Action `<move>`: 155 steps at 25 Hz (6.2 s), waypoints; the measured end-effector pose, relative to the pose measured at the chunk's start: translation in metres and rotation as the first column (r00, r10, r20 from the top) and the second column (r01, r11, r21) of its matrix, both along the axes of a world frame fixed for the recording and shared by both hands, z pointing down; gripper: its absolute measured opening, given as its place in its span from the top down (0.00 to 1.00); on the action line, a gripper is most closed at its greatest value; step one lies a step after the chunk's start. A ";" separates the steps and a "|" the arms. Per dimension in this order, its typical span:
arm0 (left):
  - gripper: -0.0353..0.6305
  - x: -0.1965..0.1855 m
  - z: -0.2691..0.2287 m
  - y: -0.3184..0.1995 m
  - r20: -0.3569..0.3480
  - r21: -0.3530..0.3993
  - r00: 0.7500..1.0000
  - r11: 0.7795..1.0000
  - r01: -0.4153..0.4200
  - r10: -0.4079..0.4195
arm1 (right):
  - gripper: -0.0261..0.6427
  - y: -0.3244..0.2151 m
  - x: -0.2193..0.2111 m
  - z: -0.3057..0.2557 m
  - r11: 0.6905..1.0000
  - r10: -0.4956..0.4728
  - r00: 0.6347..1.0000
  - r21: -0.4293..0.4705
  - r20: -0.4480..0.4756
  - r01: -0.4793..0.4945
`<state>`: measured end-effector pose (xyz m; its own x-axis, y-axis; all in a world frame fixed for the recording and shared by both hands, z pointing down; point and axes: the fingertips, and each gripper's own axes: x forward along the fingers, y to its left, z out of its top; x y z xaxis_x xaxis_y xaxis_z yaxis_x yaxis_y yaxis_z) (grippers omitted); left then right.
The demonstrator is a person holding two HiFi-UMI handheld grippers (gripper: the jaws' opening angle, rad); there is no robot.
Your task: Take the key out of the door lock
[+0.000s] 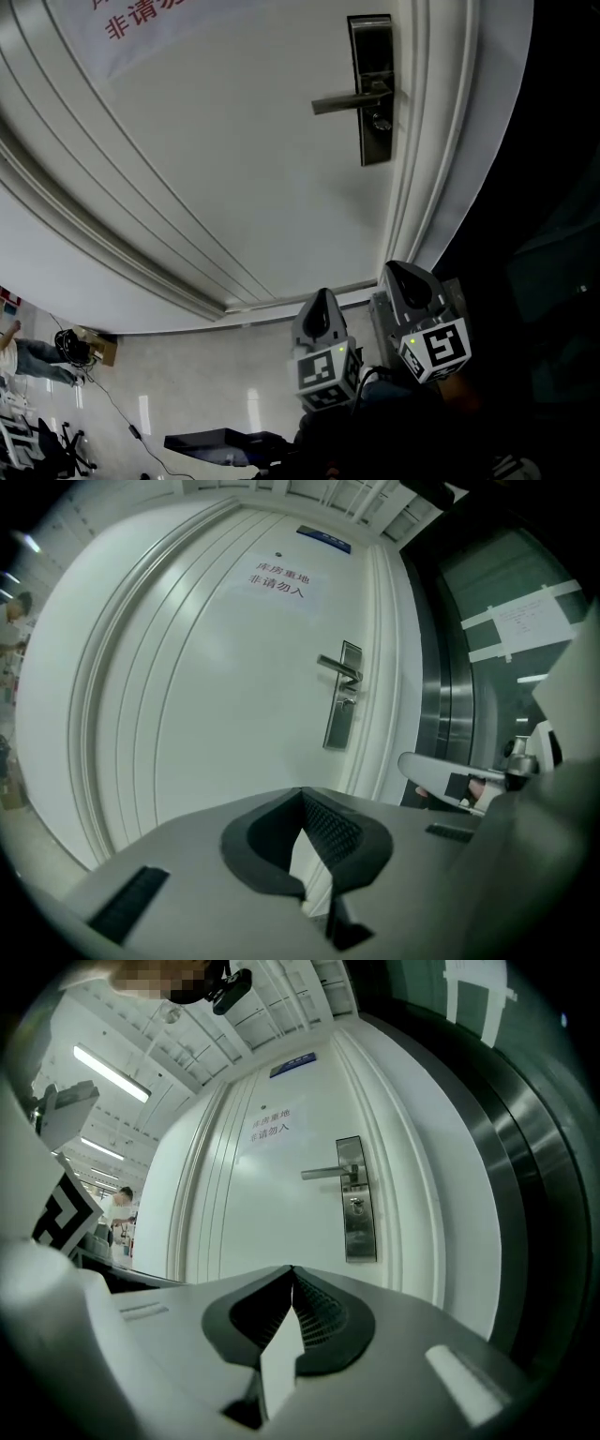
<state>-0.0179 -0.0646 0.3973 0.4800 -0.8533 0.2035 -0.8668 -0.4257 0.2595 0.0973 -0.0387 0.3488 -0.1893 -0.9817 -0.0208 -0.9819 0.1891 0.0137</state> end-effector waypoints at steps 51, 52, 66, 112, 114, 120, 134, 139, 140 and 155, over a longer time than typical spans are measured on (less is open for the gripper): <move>0.95 0.109 -0.072 -0.206 -0.059 0.166 0.948 0.940 -0.299 0.312 | 0.87 -0.206 0.090 -0.096 0.957 0.290 0.404 0.259 -0.868 -0.130; 0.95 0.111 -0.072 -0.207 -0.052 0.165 0.948 0.939 -0.302 0.315 | 0.87 -0.207 0.092 -0.095 0.957 0.289 0.398 0.255 -0.871 -0.137; 0.95 0.157 -0.064 -0.211 0.020 0.154 0.927 0.915 -0.372 0.373 | 0.94 -0.212 0.093 -0.097 0.949 0.308 0.353 0.261 -0.884 -0.175; 0.95 0.162 -0.054 -0.208 -0.029 0.080 0.925 0.923 -0.377 0.380 | 0.94 -0.211 0.093 -0.092 0.970 0.221 0.106 0.207 -0.970 -0.129; 0.95 0.162 -0.055 -0.208 -0.029 0.080 0.924 0.923 -0.377 0.380 | 0.94 -0.210 0.093 -0.092 0.970 0.218 0.094 0.205 -0.972 -0.129; 0.95 0.162 -0.056 -0.208 -0.034 0.086 0.922 0.920 -0.382 0.386 | 0.94 -0.210 0.093 -0.091 0.972 0.208 0.056 0.200 -0.977 -0.123; 0.95 0.160 -0.056 -0.212 -0.030 0.092 0.924 0.921 -0.378 0.382 | 0.94 -0.210 0.093 -0.091 0.973 0.197 -0.005 0.196 -0.980 -0.118; 0.95 0.160 -0.058 -0.211 -0.034 0.102 0.921 0.918 -0.383 0.388 | 0.94 -0.210 0.094 -0.090 0.973 0.194 -0.014 0.194 -0.981 -0.123; 0.95 0.160 -0.058 -0.211 -0.035 0.103 0.921 0.918 -0.382 0.387 | 0.94 -0.210 0.094 -0.090 0.973 0.193 -0.014 0.193 -0.981 -0.124; 0.95 0.153 -0.060 -0.212 -0.045 0.099 0.924 0.922 -0.374 0.380 | 0.94 -0.210 0.093 -0.091 0.974 0.181 0.005 0.179 -0.983 -0.140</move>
